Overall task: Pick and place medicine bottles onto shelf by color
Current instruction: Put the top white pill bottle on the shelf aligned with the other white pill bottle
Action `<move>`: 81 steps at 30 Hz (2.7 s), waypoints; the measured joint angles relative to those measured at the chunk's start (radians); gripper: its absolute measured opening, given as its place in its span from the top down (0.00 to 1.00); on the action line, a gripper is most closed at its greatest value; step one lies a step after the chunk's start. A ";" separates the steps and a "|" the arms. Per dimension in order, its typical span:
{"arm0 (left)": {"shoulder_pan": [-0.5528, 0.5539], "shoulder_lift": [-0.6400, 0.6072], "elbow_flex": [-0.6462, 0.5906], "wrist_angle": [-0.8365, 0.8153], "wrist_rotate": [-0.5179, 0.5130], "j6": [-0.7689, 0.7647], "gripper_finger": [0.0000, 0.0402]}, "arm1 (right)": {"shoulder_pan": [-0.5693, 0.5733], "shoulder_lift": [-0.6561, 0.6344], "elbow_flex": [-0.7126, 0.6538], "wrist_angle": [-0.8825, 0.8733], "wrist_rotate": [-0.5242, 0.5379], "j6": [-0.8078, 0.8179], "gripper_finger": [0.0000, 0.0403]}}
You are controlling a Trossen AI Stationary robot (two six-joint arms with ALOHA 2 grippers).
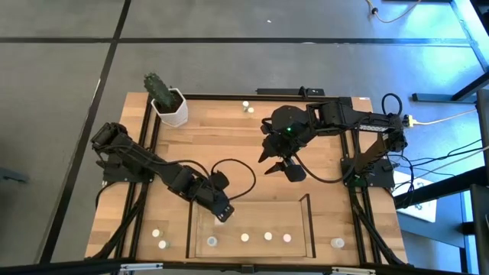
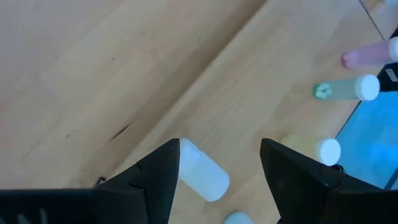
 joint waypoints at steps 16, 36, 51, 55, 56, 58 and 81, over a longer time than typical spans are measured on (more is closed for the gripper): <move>0.008 0.006 -0.001 -0.020 0.034 -0.183 0.44 | 0.000 0.000 0.000 0.002 0.000 0.000 0.51; 0.078 0.056 -0.002 0.004 0.096 -0.061 0.31 | 0.000 0.000 0.000 0.013 0.000 0.000 0.51; 0.087 -0.121 -0.002 -0.057 -0.168 0.095 0.31 | 0.000 0.000 0.000 0.014 0.000 0.000 0.51; 0.061 -0.198 -0.002 -0.107 -0.259 0.113 0.31 | 0.000 0.000 0.000 0.014 0.000 0.000 0.51; 0.052 -0.215 -0.002 -0.117 -0.279 0.109 0.31 | 0.000 0.000 0.000 0.014 0.000 0.000 0.51; 0.029 -0.248 -0.002 -0.139 -0.318 0.107 0.32 | 0.000 0.000 0.000 0.014 0.000 0.000 0.51; -0.131 -0.290 -0.002 -0.218 -0.336 0.031 0.32 | 0.011 0.000 0.000 0.133 0.012 0.128 0.51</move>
